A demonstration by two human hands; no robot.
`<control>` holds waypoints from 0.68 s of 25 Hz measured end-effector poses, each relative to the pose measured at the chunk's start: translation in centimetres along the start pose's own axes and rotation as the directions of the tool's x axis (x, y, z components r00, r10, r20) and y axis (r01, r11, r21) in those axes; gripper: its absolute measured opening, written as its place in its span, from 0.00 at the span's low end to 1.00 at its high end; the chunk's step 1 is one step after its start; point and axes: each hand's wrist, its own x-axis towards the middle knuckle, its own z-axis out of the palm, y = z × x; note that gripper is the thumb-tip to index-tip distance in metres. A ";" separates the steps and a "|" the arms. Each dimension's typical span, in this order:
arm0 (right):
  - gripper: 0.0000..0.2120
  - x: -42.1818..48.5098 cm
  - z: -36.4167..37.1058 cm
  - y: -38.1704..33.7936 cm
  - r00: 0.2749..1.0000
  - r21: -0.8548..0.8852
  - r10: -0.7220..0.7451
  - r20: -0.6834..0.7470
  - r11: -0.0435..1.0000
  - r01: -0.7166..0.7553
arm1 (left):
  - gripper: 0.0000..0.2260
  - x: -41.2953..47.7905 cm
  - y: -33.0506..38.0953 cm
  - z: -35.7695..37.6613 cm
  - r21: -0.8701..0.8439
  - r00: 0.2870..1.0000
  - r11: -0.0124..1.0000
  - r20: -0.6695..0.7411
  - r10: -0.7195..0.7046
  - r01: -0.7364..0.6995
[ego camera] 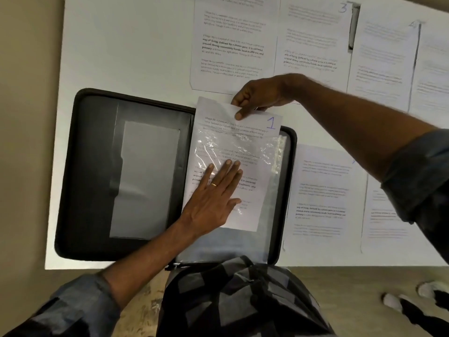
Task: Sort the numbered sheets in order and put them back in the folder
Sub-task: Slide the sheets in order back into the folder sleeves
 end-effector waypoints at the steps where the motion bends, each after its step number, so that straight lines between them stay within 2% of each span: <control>1: 0.12 0.1 0.4 -0.1 1.000 0.001 0.008 0.011 1.000 -0.008 | 0.31 -0.2 0.2 0.0 -0.015 1.000 1.000 -0.009 0.007 -0.007; 7: 0.08 0.8 2.6 -0.5 0.996 -0.029 0.048 0.081 0.999 -0.046 | 0.30 -1.5 1.3 0.8 -0.053 0.999 0.998 -0.034 0.042 -0.044; 11: 0.09 0.7 3.4 -0.2 0.988 -0.045 0.087 0.130 0.996 -0.082 | 0.30 -2.7 1.9 0.9 -0.065 0.998 0.996 -0.026 0.058 -0.059; 15: 0.12 0.7 3.1 -0.1 0.998 -0.017 0.058 0.032 0.998 -0.057 | 0.30 -4.1 2.0 0.2 -0.076 0.998 0.996 -0.057 0.031 -0.036; 17: 0.10 1.3 3.3 -0.6 1.000 0.000 0.027 0.011 1.000 -0.027 | 0.30 -4.8 1.7 0.1 -0.060 0.997 0.998 -0.070 0.021 -0.026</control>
